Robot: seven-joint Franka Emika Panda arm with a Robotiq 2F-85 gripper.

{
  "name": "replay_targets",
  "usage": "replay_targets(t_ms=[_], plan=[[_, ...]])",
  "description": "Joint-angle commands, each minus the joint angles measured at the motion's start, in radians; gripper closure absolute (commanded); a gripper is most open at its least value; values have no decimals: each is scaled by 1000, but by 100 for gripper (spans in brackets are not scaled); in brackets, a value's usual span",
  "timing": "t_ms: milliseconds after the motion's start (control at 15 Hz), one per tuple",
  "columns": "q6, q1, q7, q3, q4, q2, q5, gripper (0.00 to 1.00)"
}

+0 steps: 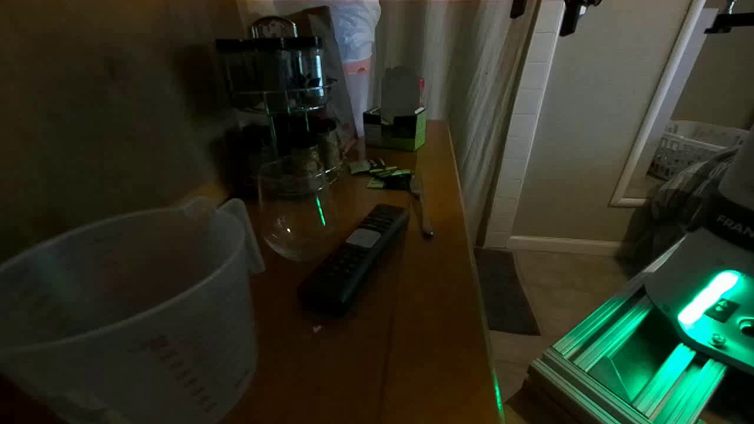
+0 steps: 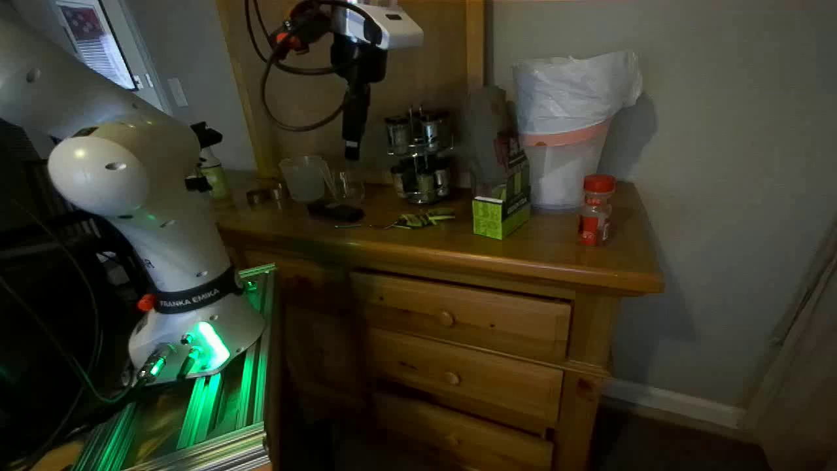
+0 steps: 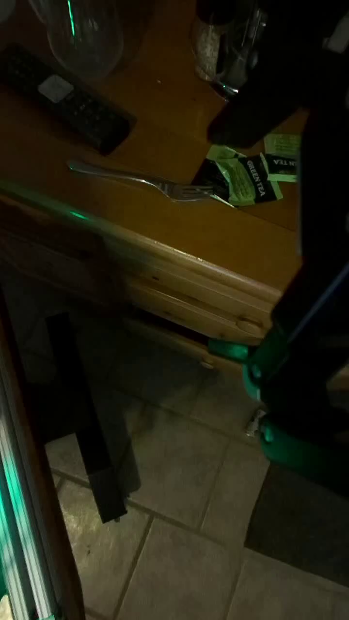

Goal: Put the remote control in the clear jug.

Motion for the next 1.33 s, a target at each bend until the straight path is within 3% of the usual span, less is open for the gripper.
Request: replay_targets(t_ms=[0, 333, 533, 933, 1133, 1267], plan=[[-4, -25, -12, 21, 2, 3, 11, 0], [-4, -25, -12, 21, 2, 3, 11, 0], [0, 12, -25, 55, -25, -14, 34, 0], [17, 147, -61, 179, -51, -53, 163, 0], [107, 164, 76, 273, -63, -41, 205, 0], [126, 186, 100, 303, -74, -31, 217, 0]])
